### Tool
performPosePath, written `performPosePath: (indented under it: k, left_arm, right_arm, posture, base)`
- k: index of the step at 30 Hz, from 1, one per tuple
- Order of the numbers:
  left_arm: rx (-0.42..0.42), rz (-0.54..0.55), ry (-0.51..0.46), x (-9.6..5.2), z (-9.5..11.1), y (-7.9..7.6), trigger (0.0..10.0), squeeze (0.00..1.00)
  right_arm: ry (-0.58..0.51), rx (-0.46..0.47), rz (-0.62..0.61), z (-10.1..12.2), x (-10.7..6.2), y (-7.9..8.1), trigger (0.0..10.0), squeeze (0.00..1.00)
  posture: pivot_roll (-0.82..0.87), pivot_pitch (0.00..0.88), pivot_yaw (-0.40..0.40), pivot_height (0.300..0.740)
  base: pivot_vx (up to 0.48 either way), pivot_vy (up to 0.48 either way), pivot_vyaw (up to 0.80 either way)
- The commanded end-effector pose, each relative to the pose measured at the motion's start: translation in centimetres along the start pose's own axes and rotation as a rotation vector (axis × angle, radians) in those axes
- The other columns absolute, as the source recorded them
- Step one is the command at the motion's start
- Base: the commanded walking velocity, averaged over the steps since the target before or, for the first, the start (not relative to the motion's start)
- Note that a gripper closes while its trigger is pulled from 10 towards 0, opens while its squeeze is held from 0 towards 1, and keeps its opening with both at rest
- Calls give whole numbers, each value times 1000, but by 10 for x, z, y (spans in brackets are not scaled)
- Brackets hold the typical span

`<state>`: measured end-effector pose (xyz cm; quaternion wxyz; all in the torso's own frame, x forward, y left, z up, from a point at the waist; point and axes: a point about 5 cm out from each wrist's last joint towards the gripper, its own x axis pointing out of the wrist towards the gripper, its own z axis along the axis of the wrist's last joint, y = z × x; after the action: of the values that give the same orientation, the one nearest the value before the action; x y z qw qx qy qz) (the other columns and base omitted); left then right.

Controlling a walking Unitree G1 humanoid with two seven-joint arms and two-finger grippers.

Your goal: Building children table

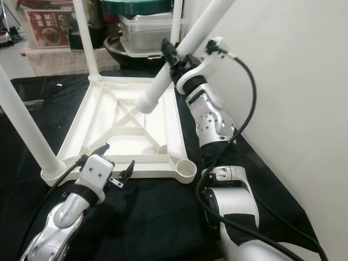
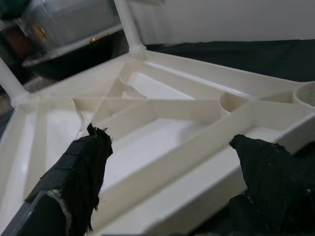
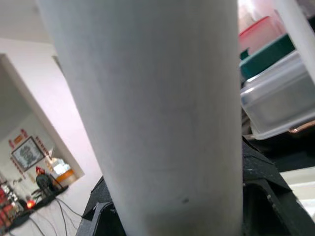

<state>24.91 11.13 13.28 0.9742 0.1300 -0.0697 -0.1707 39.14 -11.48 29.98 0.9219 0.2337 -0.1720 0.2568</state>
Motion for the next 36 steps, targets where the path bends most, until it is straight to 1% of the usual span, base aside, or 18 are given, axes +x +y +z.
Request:
performPosePath:
  k: [1,2,3,4,7,14,24,25,27,32,33,34,36]
  left_arm:
    - [-24,-9,11,-3,0,-1,10000,0]
    - [-43,-2,20,-4,-1,0,10000,0]
    - [-43,-2,20,-4,-1,0,10000,0]
    - [-61,10,30,-8,-3,1,10000,0]
    - [-64,13,34,-10,-4,1,10000,0]
    - [-76,12,43,-14,-4,1,10000,0]
    - [-110,28,52,-19,-3,1,10000,0]
    - [-114,30,55,-22,-3,1,10000,0]
    - [-130,49,67,-27,-3,2,10000,0]
    - [-131,68,79,-29,-5,4,10000,0]
    - [-129,74,83,-29,-5,5,10000,0]
    - [-116,80,97,-30,-6,5,10000,0]
    - [-107,80,106,-30,-7,5,10000,0]
  right_arm:
    - [-11,-20,12,1,0,0,0,0]
    - [-2,-33,23,-1,0,0,0,0]
    - [-2,-33,23,-1,0,0,0,0]
    - [19,-47,41,-4,-1,2,10000,0]
    - [27,-51,50,-5,-2,3,10000,0]
    - [59,-86,115,-9,-5,6,10000,0]
    - [90,-114,142,-15,-10,6,10000,0]
    - [93,-108,143,-16,-13,7,10000,0]
    - [102,-79,147,-25,-19,14,10000,0]
    - [121,-48,148,-35,-26,21,10000,0]
    - [132,-35,148,-39,-29,23,10000,0]
    - [152,-13,142,-47,-36,27,10000,0]
    - [159,-1,139,-50,-39,28,10000,0]
  posture:
    - [87,0,-65,740]
    - [85,0,-61,740]
    - [85,0,-61,740]
    - [86,0,-60,740]
    - [86,0,-60,740]
    - [92,0,-65,740]
    - [95,0,-73,740]
    - [97,0,-75,740]
    - [99,0,-75,740]
    - [97,0,-71,740]
    - [97,0,-71,740]
    - [96,0,-70,740]
    - [99,0,-71,740]
  base:
    - [0,0,0]
    - [0,0,0]
    - [0,0,0]
    - [0,0,0]
    - [0,0,0]
    - [0,0,0]
    - [0,0,0]
    - [0,0,0]
    - [0,0,0]
    - [0,0,0]
    - [0,0,0]
    - [0,0,0]
    - [0,0,0]
